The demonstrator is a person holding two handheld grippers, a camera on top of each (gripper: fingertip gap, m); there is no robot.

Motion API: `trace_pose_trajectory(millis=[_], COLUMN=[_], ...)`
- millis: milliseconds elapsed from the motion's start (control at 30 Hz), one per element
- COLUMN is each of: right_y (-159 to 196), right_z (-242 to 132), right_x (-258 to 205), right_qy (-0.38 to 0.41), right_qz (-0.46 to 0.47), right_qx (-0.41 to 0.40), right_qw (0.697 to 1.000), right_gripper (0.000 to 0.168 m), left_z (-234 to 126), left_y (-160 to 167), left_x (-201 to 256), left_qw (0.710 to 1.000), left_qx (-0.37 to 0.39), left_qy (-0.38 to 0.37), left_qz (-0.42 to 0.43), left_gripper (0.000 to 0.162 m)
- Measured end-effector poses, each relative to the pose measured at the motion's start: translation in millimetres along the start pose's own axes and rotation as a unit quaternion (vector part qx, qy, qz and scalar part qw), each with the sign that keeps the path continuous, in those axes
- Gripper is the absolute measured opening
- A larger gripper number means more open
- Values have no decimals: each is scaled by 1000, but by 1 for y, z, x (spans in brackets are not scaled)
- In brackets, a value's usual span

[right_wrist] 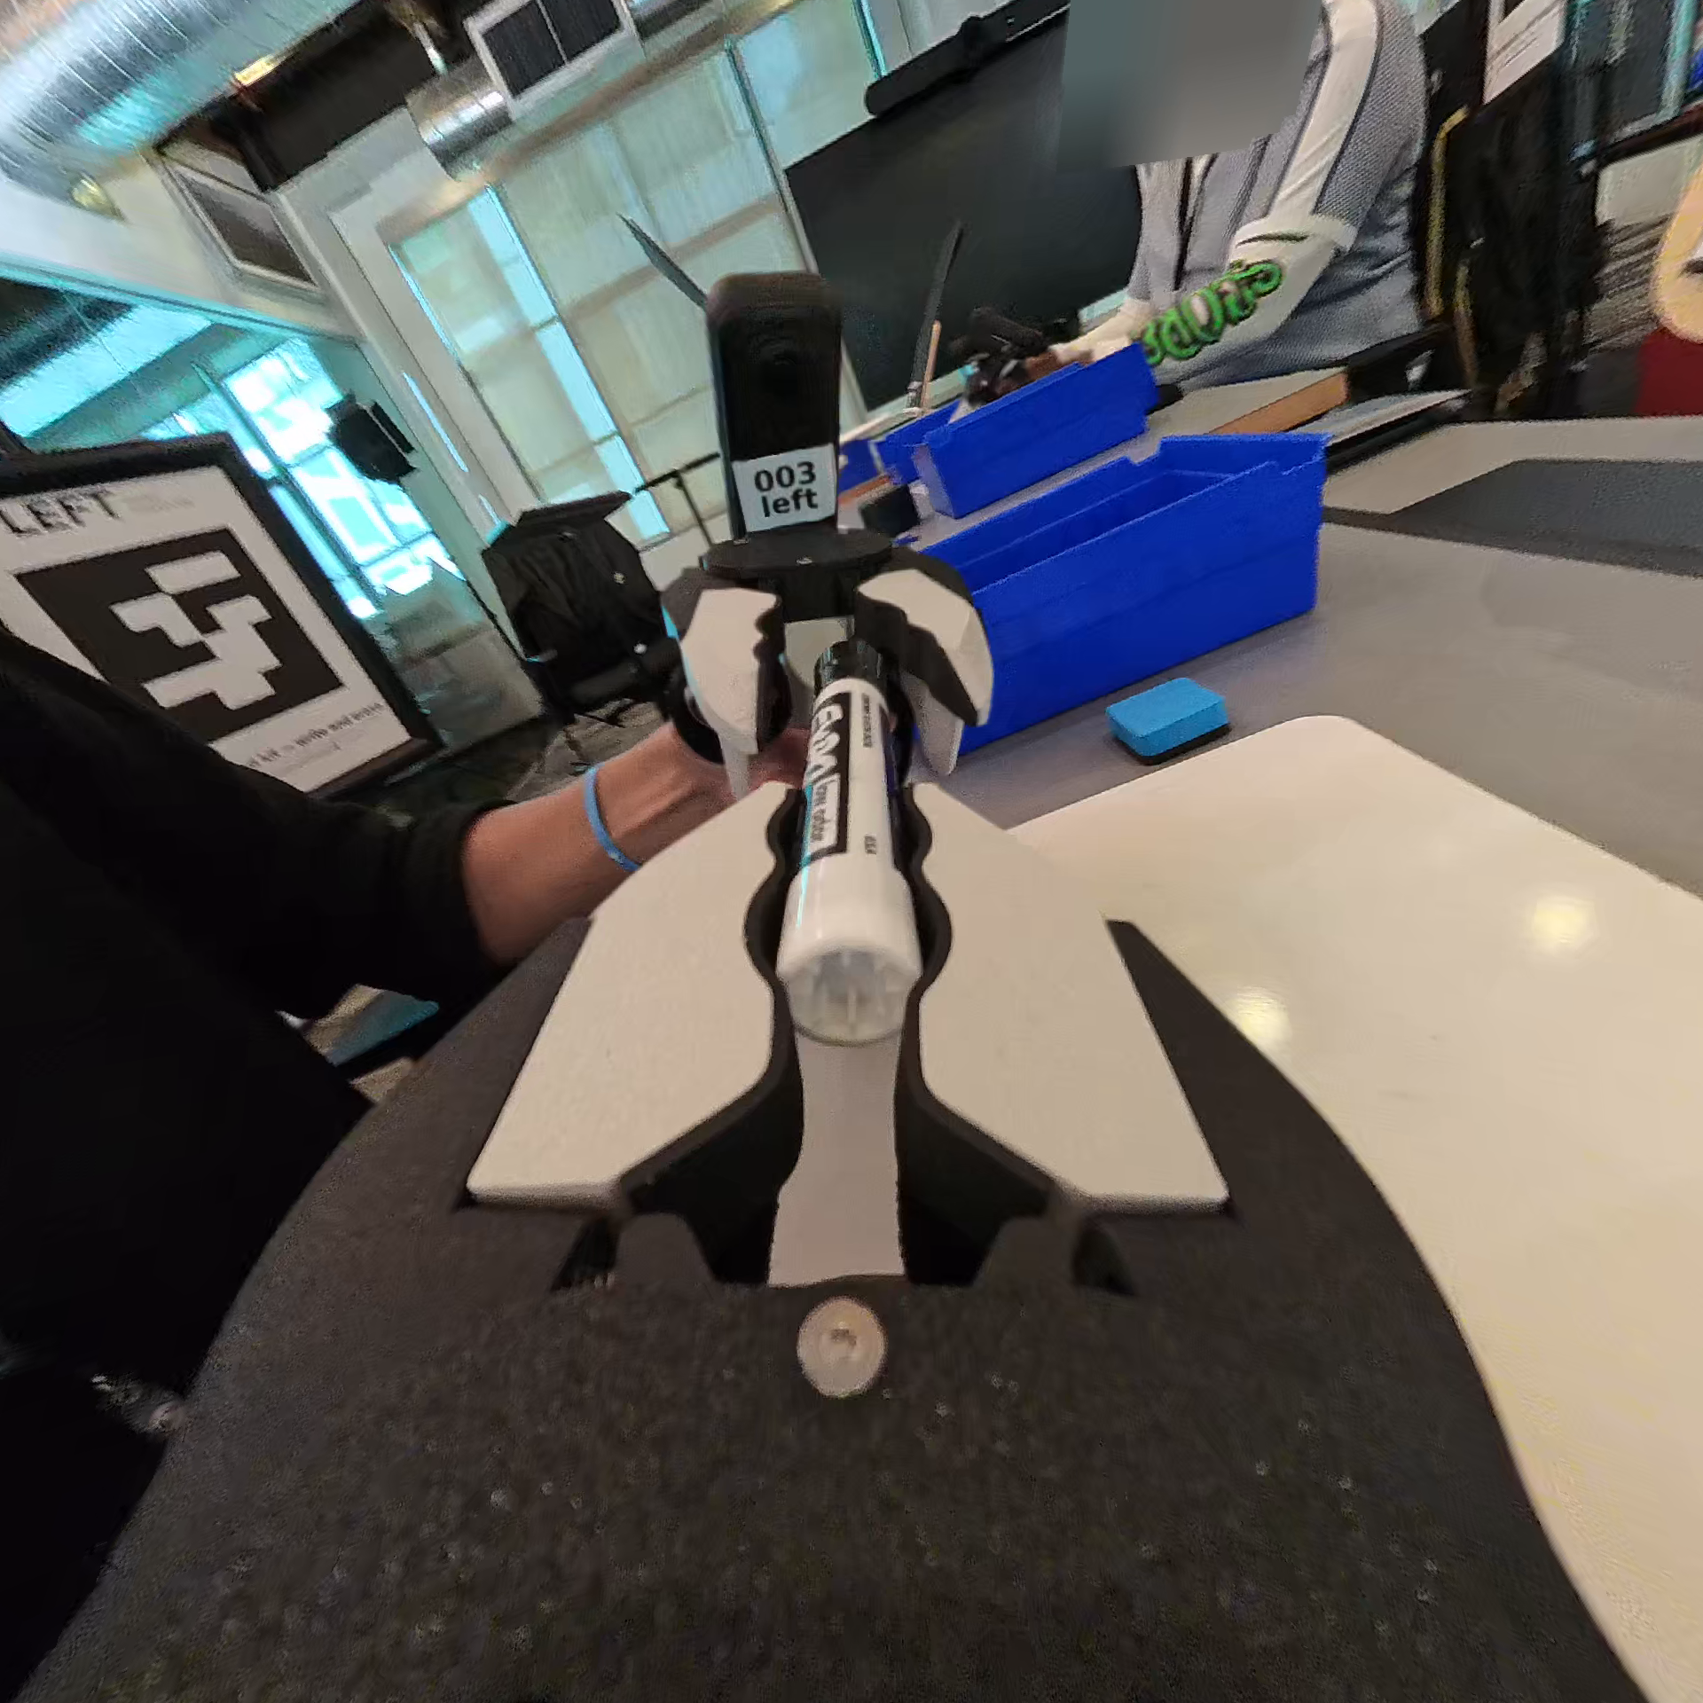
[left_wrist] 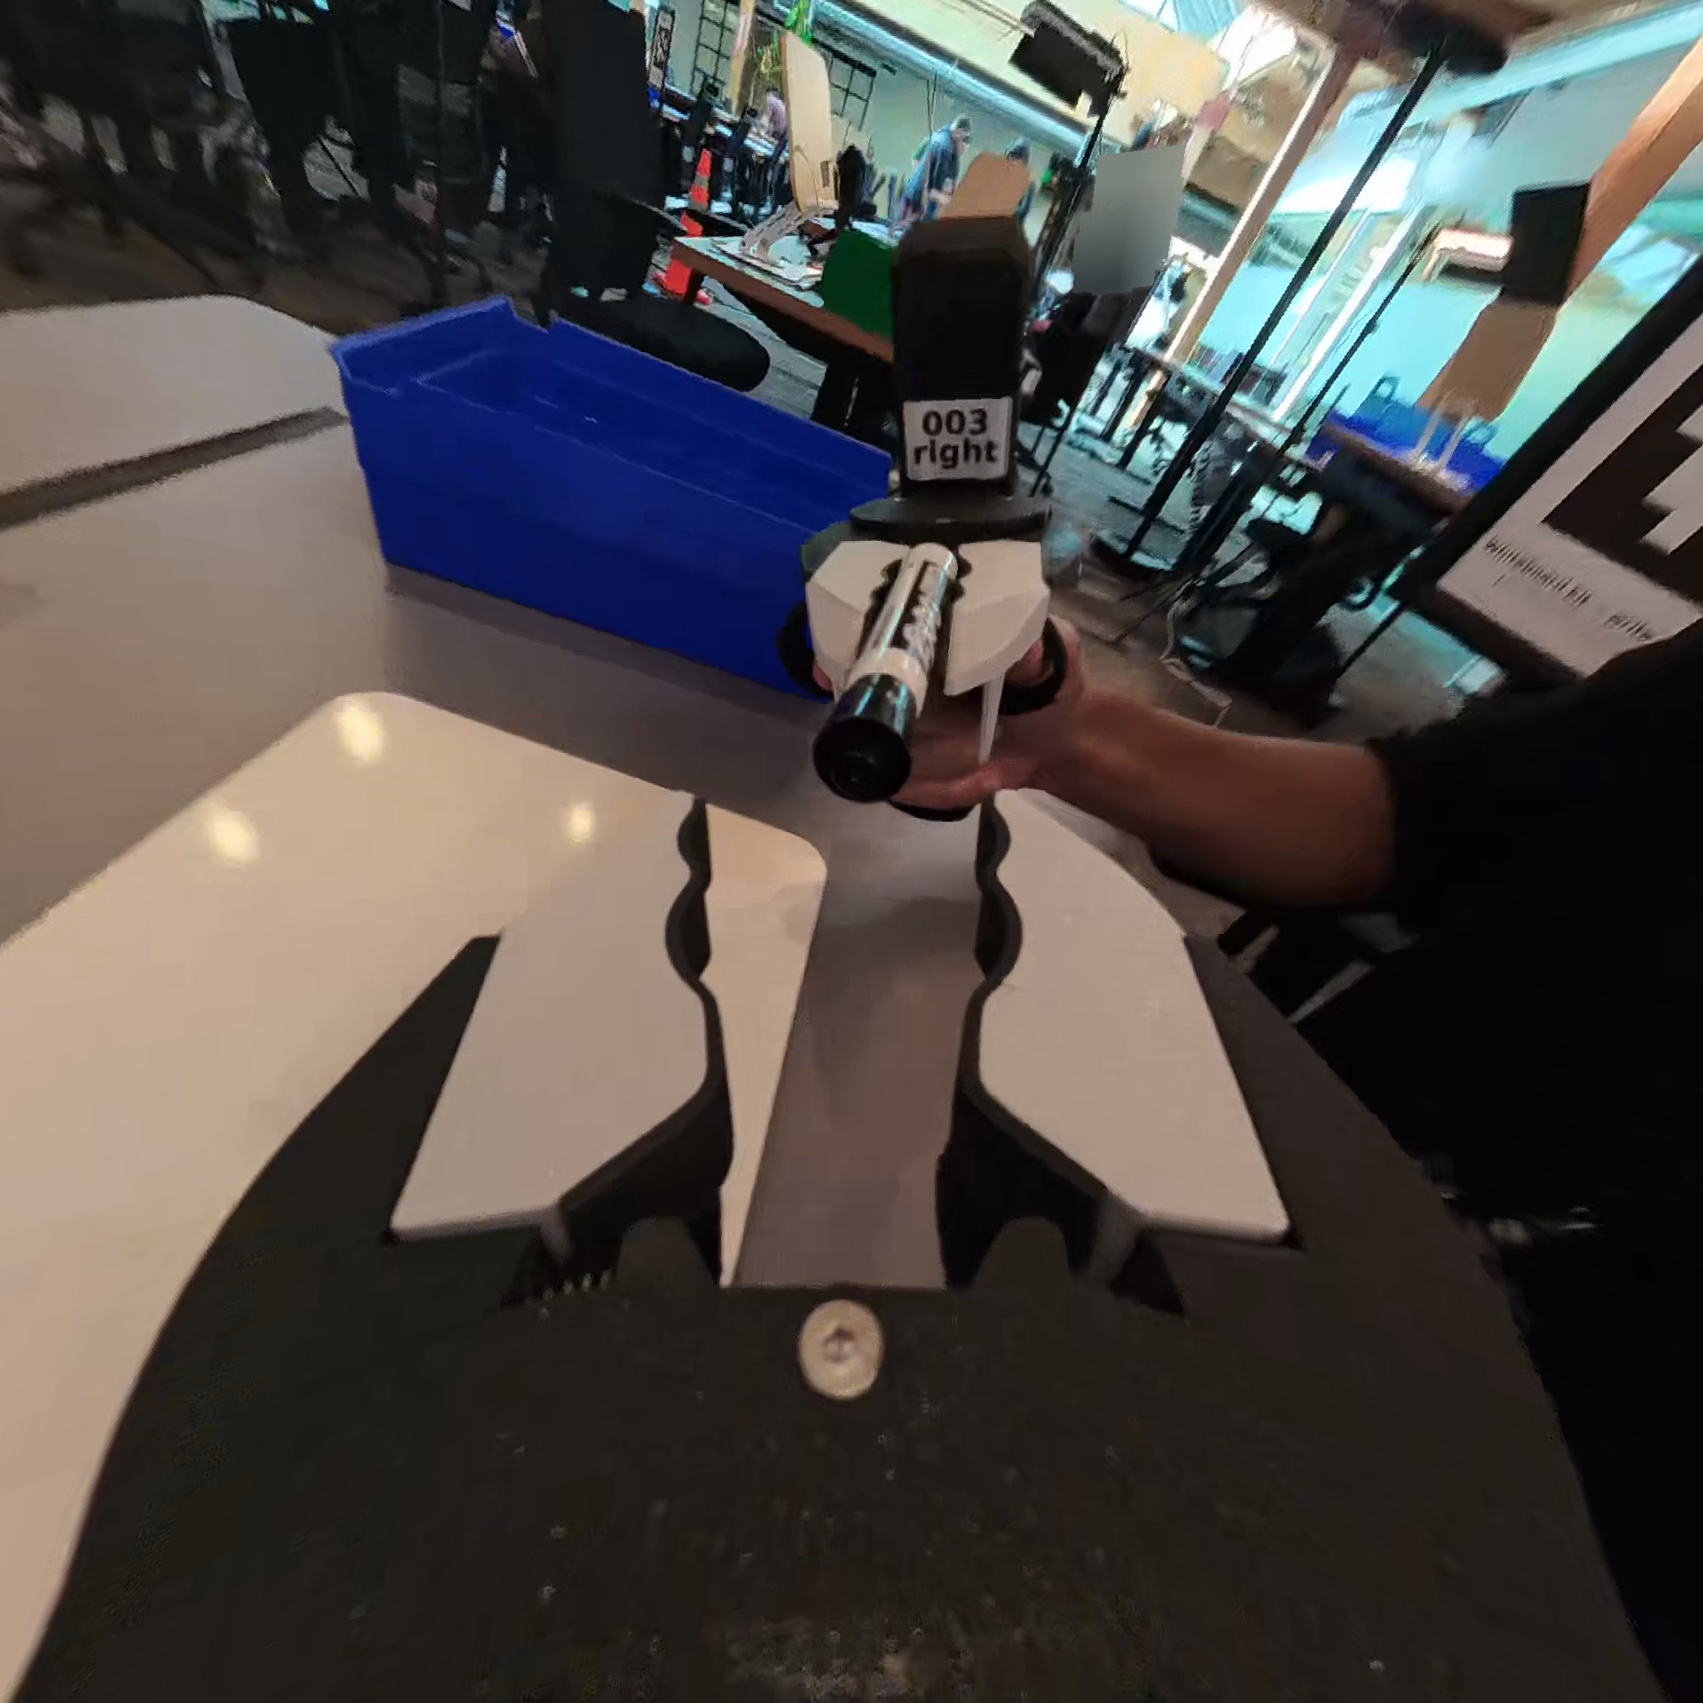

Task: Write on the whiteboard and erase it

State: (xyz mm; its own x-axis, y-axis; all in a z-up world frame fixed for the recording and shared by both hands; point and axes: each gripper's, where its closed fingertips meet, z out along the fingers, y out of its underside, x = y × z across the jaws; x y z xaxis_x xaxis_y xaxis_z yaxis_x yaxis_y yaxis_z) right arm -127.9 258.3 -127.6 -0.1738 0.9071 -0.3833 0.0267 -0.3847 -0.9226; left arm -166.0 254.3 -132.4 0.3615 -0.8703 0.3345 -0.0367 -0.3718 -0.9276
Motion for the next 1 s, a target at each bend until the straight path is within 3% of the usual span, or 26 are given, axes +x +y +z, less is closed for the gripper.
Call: trace_pose_trajectory(millis=[167,333,800,1000], right_y=[8,11,12,19], right_z=[13,21,22,25], right_x=[-4,-11,-15,-17], right_qy=[-25,-47,-67,-56], right_qz=[31,40,50,21], right_qx=[-8,-7,-1,-26], right_qw=[999,998,996,998], right_gripper=[20,20,19,19], left_z=[1,-1,-4,-8], left_y=[-7,-4,-2,12], left_x=[15,16,22,21], left_qw=[997,995,992,989], left_qx=[22,29,36,-42], left_qy=[9,14,33,28], left_qz=[69,93,112,142], left_gripper=[52,19,19,19])
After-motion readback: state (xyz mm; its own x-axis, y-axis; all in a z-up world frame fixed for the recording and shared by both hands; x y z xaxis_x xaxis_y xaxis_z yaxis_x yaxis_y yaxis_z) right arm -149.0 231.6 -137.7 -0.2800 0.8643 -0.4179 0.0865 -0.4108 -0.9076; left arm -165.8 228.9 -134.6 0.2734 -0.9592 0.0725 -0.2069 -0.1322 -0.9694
